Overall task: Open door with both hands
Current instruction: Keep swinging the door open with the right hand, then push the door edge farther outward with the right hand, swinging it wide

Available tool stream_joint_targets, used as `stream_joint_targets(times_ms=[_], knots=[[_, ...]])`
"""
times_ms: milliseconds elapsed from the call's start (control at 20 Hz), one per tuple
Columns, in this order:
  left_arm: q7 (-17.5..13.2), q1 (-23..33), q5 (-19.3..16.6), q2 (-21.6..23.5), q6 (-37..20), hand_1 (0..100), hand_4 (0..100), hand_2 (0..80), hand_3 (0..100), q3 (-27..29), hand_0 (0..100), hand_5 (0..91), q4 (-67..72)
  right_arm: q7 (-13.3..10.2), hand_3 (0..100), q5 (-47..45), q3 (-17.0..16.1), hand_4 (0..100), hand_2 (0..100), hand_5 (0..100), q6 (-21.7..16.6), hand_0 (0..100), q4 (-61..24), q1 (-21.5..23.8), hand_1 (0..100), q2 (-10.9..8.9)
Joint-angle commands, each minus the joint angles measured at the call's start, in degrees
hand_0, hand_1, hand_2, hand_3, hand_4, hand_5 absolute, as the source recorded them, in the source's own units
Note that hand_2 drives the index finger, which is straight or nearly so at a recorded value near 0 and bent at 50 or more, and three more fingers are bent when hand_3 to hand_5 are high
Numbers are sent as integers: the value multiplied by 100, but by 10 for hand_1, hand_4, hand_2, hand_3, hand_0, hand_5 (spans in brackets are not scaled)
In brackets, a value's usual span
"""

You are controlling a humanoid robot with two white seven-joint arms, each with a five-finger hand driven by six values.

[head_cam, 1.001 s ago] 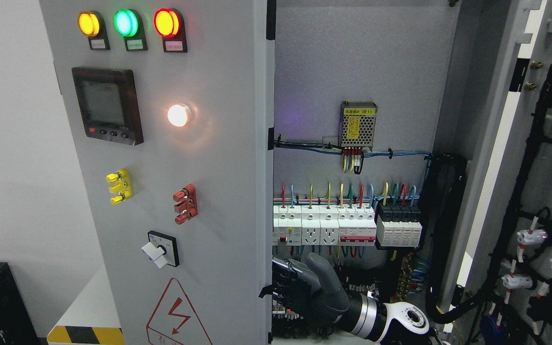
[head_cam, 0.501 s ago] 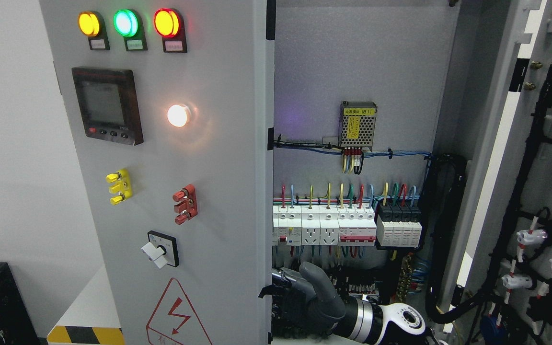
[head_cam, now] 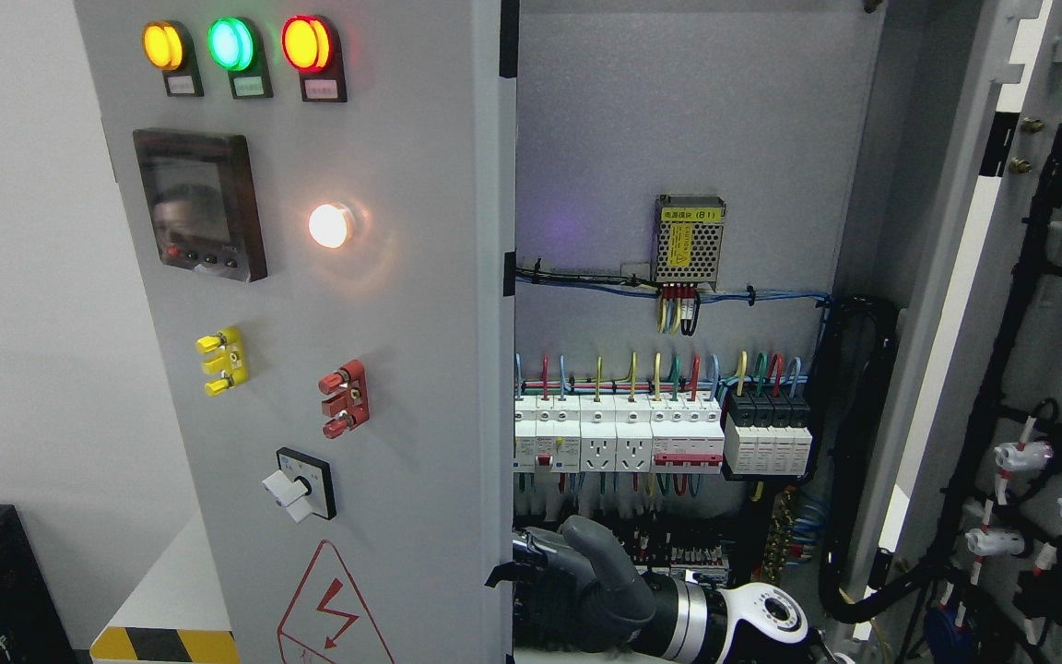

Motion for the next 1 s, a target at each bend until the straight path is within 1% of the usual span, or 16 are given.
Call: stream_joint_targets(times_ms=[0,50,150,200,300,450,601,851,901,951], knots=[[2,-1,-1,-1,1,212,0,0,0,0,837,0,-62,29,0,-3,102,0,0,0,8,0,-72,2,0,150],[2,-1,8,-1,1,212,0,0,0,0,837,0,-62,29,0,-3,102,0,0,0,34,0,-142,2,0,177],[2,-1,-1,-1,1,212,0,0,0,0,837,0,-62,29,0,-3,102,0,0,0,253,0,-283,28,0,195],[2,-1,-1,-1,1,212,0,0,0,0,837,0,-62,29,0,-3,102,0,0,0,280,0,-301,28,0,203],[2,-1,8,-1,1,212,0,0,0,0,837,0,-62,38,0,-3,111,0,0,0,280,0,-362,37,0,212],[2,-1,8,-1,1,212,0,0,0,0,837,0,-62,38,0,-3,269,0,0,0,280,0,-520,72,0,221],[2,-1,-1,-1,1,212,0,0,0,0,837,0,-62,46,0,6,287,0,0,0,280,0,-573,107,0,221],[2,-1,-1,-1,1,212,0,0,0,0,837,0,-62,55,0,6,480,0,0,0,280,0,-802,221,0,230],[2,-1,-1,-1,1,212,0,0,0,0,837,0,-62,72,0,-3,515,0,0,0,280,0,-863,239,0,221],[2,-1,-1,-1,1,211,0,0,0,0,837,0,-62,168,0,6,533,0,0,0,280,0,-916,257,0,230]])
